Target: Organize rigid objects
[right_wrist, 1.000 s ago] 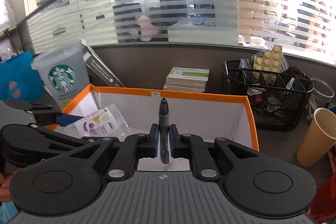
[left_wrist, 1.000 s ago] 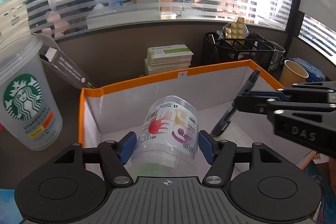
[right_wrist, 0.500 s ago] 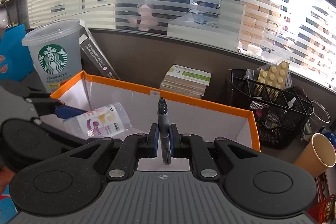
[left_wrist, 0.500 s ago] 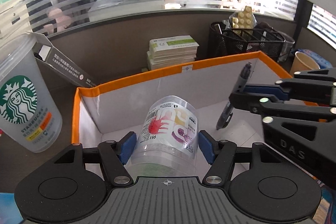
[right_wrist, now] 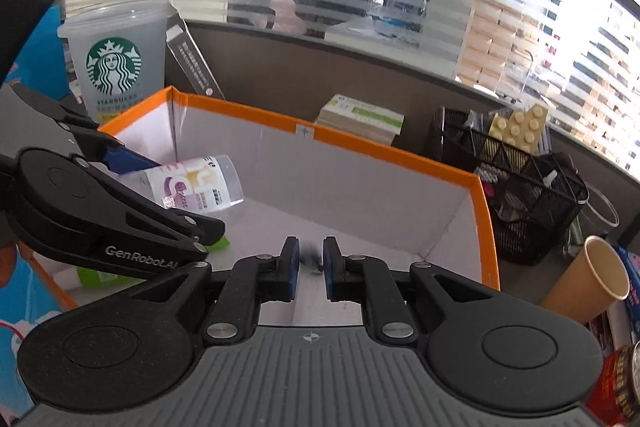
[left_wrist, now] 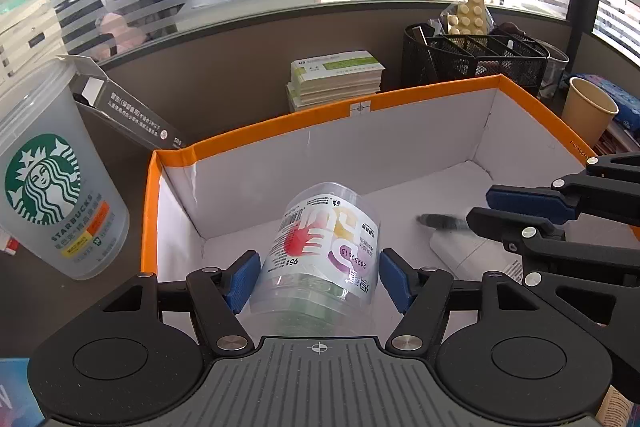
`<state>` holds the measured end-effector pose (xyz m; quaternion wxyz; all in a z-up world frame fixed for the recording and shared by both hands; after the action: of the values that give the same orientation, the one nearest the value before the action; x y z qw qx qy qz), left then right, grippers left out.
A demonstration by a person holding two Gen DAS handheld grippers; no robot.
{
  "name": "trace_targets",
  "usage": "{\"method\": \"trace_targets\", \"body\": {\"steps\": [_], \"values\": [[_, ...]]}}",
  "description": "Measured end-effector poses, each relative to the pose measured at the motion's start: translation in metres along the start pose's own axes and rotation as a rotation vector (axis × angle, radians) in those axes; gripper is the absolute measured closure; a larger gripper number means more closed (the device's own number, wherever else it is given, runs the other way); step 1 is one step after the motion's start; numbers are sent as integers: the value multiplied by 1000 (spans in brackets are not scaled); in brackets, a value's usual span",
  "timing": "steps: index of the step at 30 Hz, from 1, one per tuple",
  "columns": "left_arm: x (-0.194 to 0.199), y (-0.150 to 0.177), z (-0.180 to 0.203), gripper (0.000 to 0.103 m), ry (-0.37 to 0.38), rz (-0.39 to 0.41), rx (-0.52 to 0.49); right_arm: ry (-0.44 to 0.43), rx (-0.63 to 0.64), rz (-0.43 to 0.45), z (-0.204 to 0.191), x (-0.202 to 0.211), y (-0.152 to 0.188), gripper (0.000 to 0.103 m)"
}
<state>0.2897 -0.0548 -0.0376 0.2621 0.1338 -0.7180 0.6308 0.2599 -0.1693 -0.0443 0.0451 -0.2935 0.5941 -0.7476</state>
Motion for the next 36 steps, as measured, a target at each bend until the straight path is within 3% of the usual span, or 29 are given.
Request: {"method": "trace_targets", "body": {"steps": [7, 9, 17, 23, 29, 36], "values": [[5, 2, 0, 37, 2, 6, 9, 6, -8, -1, 2, 8, 4, 75], [10, 2, 0, 26, -4, 20, 13, 8, -14, 1, 3, 12, 4, 75], [43, -4, -9, 22, -28, 76, 41, 29, -34, 37, 3, 39, -5, 74], [91, -3, -12, 18, -16, 167, 51, 50, -40, 98, -3, 76, -13, 72], [139, 16, -9, 13, -9, 252, 18, 71, -35, 167, -12, 121, -14, 70], [164, 52, 4, 13, 76, 232, 58, 103, -69, 162, -9, 154, 10, 65]]}}
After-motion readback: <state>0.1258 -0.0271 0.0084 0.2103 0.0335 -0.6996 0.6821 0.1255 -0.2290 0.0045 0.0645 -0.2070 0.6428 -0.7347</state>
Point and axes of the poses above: each gripper's, at about its wrist camera, not at the fingertips, and x roughly against the way its jaws point, z to its right, y to its underside, the point moved 4 cm from there along -x, roughly the way its jaws point, and after that the axes turned 15 degrees about z, right-handed, at the moved point
